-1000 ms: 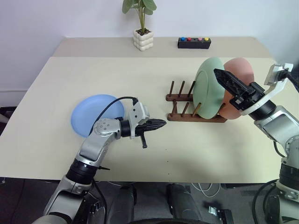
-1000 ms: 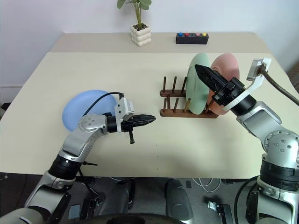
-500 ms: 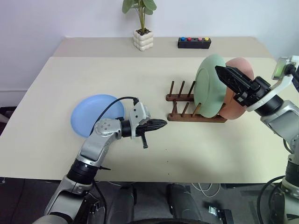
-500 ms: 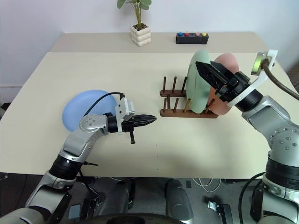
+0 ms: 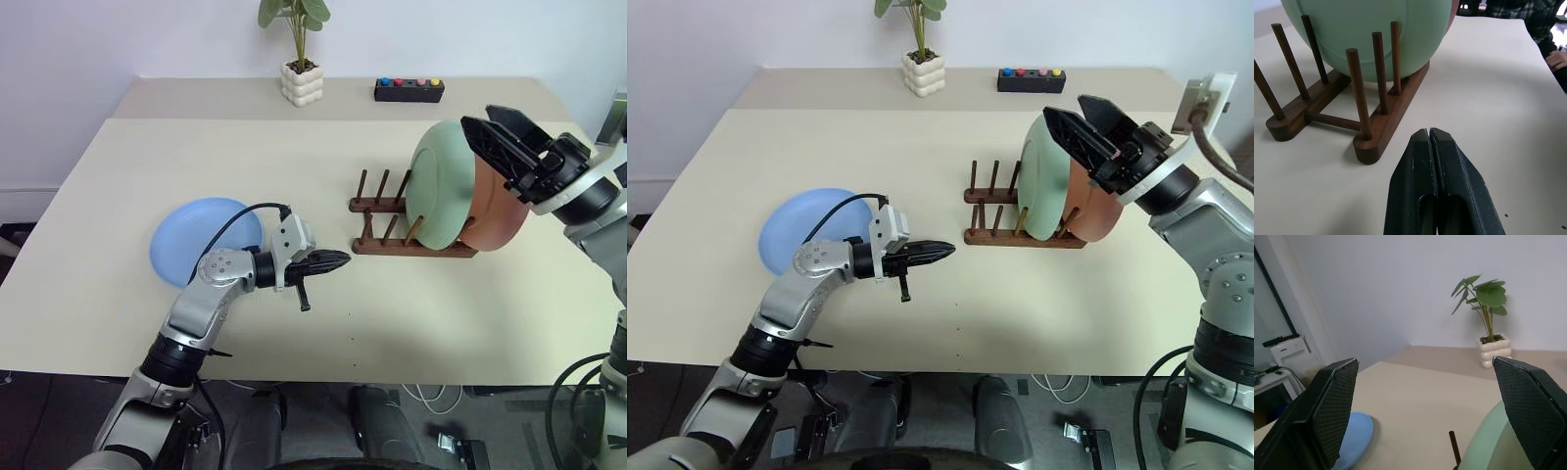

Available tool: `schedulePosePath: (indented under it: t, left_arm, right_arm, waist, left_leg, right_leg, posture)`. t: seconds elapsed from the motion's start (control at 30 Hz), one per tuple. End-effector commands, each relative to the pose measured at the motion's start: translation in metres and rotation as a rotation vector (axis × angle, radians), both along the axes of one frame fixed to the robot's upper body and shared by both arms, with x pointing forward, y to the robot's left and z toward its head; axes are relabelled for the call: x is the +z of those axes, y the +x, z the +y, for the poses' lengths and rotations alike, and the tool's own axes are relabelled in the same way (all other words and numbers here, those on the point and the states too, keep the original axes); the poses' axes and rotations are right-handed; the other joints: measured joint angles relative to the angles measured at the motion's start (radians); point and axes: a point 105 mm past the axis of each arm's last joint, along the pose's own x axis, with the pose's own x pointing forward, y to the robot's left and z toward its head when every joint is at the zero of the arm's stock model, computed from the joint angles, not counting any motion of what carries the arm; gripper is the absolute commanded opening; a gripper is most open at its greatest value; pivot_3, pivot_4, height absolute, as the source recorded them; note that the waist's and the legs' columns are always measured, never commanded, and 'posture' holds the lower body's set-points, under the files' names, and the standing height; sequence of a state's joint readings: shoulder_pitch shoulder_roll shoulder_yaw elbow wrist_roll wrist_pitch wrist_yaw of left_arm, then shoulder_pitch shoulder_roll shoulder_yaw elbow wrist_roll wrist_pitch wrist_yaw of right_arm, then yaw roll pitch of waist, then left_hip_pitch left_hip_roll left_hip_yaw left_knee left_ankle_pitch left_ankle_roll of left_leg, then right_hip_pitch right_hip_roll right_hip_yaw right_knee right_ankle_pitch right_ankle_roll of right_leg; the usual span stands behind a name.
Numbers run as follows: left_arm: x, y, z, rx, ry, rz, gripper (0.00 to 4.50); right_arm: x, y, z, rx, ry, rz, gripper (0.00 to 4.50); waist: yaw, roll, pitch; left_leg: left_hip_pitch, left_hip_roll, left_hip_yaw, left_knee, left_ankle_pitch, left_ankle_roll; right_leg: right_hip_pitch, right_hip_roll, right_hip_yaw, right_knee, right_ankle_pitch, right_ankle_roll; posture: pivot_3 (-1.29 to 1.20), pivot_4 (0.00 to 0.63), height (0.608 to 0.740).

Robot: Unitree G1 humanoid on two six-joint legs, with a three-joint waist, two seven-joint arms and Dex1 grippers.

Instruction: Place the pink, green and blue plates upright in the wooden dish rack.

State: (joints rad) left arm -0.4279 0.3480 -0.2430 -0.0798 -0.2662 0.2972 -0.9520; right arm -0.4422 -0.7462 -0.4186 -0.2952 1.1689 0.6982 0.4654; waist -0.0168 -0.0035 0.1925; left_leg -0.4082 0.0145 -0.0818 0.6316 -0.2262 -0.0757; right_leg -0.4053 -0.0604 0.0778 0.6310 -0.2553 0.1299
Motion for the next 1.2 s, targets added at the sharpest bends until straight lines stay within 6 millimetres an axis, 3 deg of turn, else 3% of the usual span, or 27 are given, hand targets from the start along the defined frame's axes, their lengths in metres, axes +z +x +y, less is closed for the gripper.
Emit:
schedulePosePath:
  t: [0.03,0.13,0.17,0.2,0.27,0.4,0.47,0.57,0.6,0.73,0.87,1.03,1.13,1.2]
  left_arm:
    - [0.015,0.004,0.008,0.029,-0.023,-0.050,0.00]
    - [0.033,0.018,0.032,0.163,-0.082,-0.086,0.00]
    - [0.040,0.025,0.041,0.223,-0.110,-0.095,0.50]
    - [0.047,0.036,0.056,0.320,-0.133,-0.089,0.70]
    - [0.057,0.054,0.100,0.553,-0.136,-0.106,1.65]
    - [0.070,0.064,0.177,0.911,-0.128,-0.125,3.63]
    - [0.071,0.066,0.206,1.067,-0.104,-0.122,4.43]
    - [0.055,0.064,0.266,1.399,-0.031,0.004,4.43]
    - [0.047,0.058,0.274,1.434,-0.027,0.065,4.43]
    - [0.019,0.041,0.272,1.426,-0.021,0.282,4.43]
    - [-0.004,0.031,0.270,1.441,0.093,0.377,4.43]
    - [-0.011,0.031,0.252,1.353,0.062,0.424,4.43]
    - [-0.016,0.031,0.252,1.364,0.051,0.437,3.56]
    - [-0.016,0.032,0.254,1.372,0.052,0.430,2.64]
  right_arm:
    - [0.012,-0.021,0.029,0.077,-0.223,-0.151,4.45]
    - [-0.003,-0.030,0.058,0.155,-0.453,-0.229,4.45]
    - [-0.006,-0.031,0.064,0.173,-0.493,-0.245,4.50]
    - [-0.010,-0.031,0.071,0.200,-0.523,-0.247,4.50]
    - [-0.022,-0.033,0.085,0.254,-0.601,-0.273,4.50]
    - [-0.038,-0.027,0.097,0.298,-0.661,-0.294,4.50]
    - [-0.045,-0.025,0.100,0.311,-0.690,-0.305,4.50]
    - [-0.054,-0.022,0.105,0.343,-0.713,-0.314,4.50]
    - [-0.056,-0.021,0.107,0.353,-0.710,-0.315,4.50]
    - [-0.062,-0.018,0.111,0.384,-0.707,-0.314,4.50]
    - [-0.064,-0.018,0.115,0.401,-0.696,-0.318,4.50]
    - [-0.067,-0.018,0.117,0.410,-0.693,-0.317,4.50]
    - [-0.070,-0.017,0.116,0.402,-0.696,-0.312,4.50]
    - [-0.071,-0.017,0.115,0.398,-0.695,-0.307,4.50]
  waist:
    - [-0.002,0.000,0.000]
    - [-0.004,0.000,0.000]
    - [-0.005,0.000,0.000]
    - [-0.005,-0.001,0.001]
    - [-0.005,-0.001,0.001]
    - [-0.005,-0.002,0.002]
    - [-0.002,-0.003,0.002]
    - [0.003,-0.005,0.003]
    - [0.000,-0.006,0.003]
    - [-0.004,-0.009,0.004]
    - [-0.001,-0.012,0.005]
    - [-0.001,-0.012,0.005]
    - [-0.001,-0.012,0.005]
    - [-0.001,-0.012,0.005]
  left_leg:
    - [0.000,0.000,0.000,0.000,0.000,0.000]
    - [0.000,0.001,0.000,-0.001,0.000,0.000]
    - [0.000,0.001,0.000,-0.001,0.000,0.000]
    - [0.000,0.001,0.000,-0.001,0.000,0.000]
    - [0.000,0.001,0.000,0.000,0.000,0.000]
    - [0.000,0.001,0.000,-0.001,0.000,0.000]
    - [0.000,0.001,0.000,-0.001,0.000,0.000]
    - [-0.001,0.000,0.000,-0.001,0.000,0.000]
    - [-0.001,0.000,-0.001,-0.001,0.000,0.000]
    - [-0.001,0.001,-0.001,-0.001,0.000,0.000]
    - [-0.001,0.001,-0.002,-0.001,0.000,0.000]
    - [0.000,0.001,-0.002,-0.001,0.000,-0.001]
    - [0.000,0.001,-0.002,-0.001,0.000,-0.001]
    - [0.000,0.001,-0.002,-0.001,0.000,-0.001]
  right_leg:
    - [0.000,0.000,0.000,0.000,0.000,0.000]
    - [-0.001,0.001,0.000,0.000,0.000,0.000]
    - [-0.001,0.001,0.000,0.000,0.000,0.000]
    - [-0.001,0.001,0.000,0.000,0.000,0.000]
    - [-0.001,0.001,0.000,0.000,0.000,0.000]
    - [-0.002,0.001,0.000,0.000,0.002,0.004]
    - [-0.002,0.000,0.000,-0.001,0.002,0.004]
    - [-0.001,0.000,-0.001,0.000,0.002,0.004]
    - [-0.001,0.000,-0.001,0.000,0.002,0.004]
    - [-0.002,0.000,-0.001,0.000,0.002,0.004]
    - [-0.002,0.000,-0.003,0.001,0.002,0.004]
    - [-0.001,0.000,-0.003,0.001,0.002,0.003]
    - [-0.001,0.000,-0.003,0.001,0.002,0.003]
    - [-0.001,0.000,-0.003,0.001,0.002,0.003]
  posture:
    - [0.00,0.150,0.730]
    - [0.00,0.150,0.730]
    - [0.00,0.150,0.730]
    - [0.00,0.150,0.730]
    - [0.00,0.150,0.730]
    - [0.00,0.150,0.730]
    - [0.00,0.150,0.730]
    - [0.00,0.150,0.730]
    - [0.00,0.150,0.730]
    - [0.00,0.150,0.730]
    - [0.00,0.150,0.730]
    - [0.00,0.150,0.730]
    - [0.00,0.150,0.730]
    - [0.00,0.150,0.730]
